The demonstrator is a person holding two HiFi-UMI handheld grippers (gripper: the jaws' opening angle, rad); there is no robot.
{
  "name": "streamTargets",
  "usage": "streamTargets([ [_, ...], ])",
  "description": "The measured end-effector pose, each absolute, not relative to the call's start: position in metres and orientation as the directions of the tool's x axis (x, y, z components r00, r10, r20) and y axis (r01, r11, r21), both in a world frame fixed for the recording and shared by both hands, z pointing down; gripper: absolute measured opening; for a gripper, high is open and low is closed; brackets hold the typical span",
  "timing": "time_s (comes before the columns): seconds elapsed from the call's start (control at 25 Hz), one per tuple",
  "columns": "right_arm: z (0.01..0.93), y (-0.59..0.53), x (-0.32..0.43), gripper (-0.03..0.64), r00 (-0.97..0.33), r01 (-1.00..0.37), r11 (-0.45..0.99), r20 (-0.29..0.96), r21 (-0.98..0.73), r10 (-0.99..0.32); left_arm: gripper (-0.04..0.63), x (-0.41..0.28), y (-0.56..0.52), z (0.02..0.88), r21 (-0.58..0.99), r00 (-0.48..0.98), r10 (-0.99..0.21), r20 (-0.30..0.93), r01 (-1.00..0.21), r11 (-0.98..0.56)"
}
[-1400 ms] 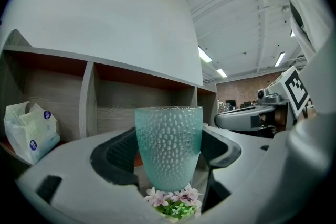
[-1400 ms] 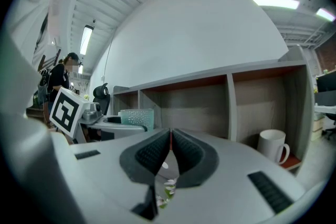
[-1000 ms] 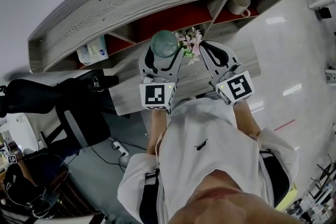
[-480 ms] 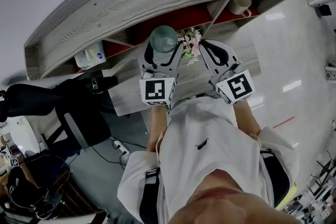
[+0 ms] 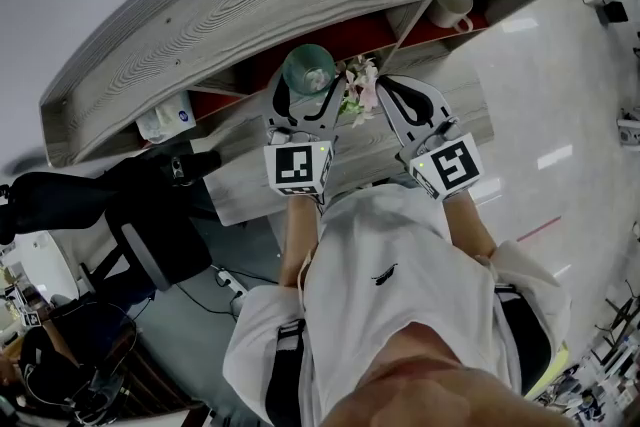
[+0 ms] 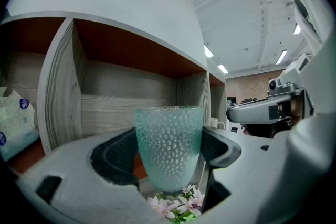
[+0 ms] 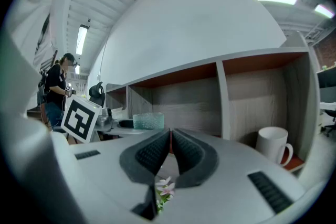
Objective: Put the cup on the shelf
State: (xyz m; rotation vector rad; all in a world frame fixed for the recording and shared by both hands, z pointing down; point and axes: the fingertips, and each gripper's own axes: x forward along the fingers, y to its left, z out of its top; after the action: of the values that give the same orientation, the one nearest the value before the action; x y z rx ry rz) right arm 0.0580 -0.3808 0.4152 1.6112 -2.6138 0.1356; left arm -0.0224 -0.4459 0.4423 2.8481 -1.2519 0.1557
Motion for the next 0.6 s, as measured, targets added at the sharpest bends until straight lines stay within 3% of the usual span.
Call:
streamTargets([
  [0.6, 0.42, -0.387, 0.068, 0.035, -0.427, -0.904, 0.425, 0.115, -0.049, -0.897, 0.38, -0.009, -0.465, 0.449, -0.014, 0.677, -0.728, 0.111, -0.731, -0.682],
])
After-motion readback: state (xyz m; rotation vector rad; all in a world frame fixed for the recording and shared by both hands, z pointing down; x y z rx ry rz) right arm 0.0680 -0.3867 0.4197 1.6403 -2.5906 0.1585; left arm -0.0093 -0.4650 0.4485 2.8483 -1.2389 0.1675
